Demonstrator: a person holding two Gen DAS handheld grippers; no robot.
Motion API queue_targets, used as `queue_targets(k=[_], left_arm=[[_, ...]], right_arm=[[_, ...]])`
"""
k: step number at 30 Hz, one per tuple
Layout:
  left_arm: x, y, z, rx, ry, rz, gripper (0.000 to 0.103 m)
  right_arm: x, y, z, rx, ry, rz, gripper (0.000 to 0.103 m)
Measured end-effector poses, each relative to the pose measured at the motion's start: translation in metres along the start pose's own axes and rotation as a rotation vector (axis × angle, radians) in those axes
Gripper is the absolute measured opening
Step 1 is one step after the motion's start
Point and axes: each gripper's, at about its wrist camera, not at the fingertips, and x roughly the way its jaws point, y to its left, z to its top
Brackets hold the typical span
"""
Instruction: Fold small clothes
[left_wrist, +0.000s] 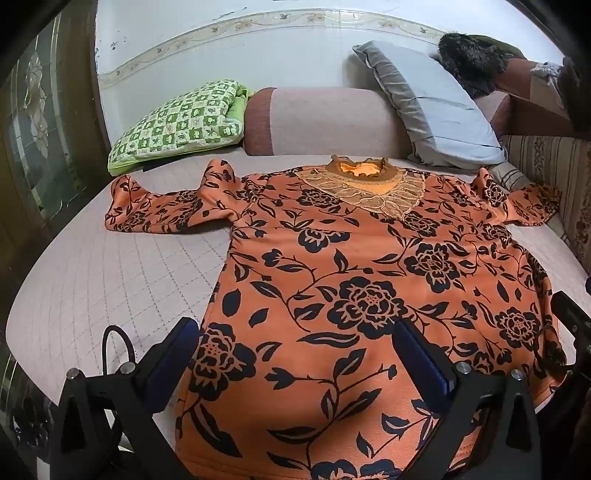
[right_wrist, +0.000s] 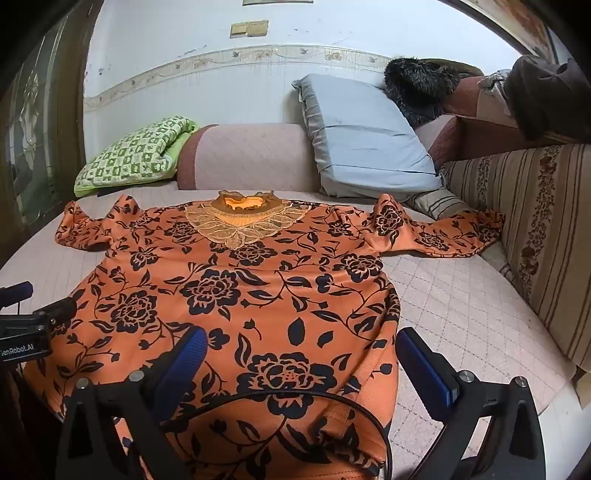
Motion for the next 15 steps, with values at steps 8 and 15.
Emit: queue_targets(k=[8,15], left_arm=[[-0.0016,0.0034,-0.0007,0.002,-0.005,-0.001,0.103],[0.0011,0.0031,-0.0037,-0.001,0.001,0.0,0.103]], right_arm=[[-0.0003,0.0005,-0.0005,-0.001,-0.001,0.0,0.103],[0.0,0.0002,-0.0006,-0.001,-0.001,-0.001,0.103]])
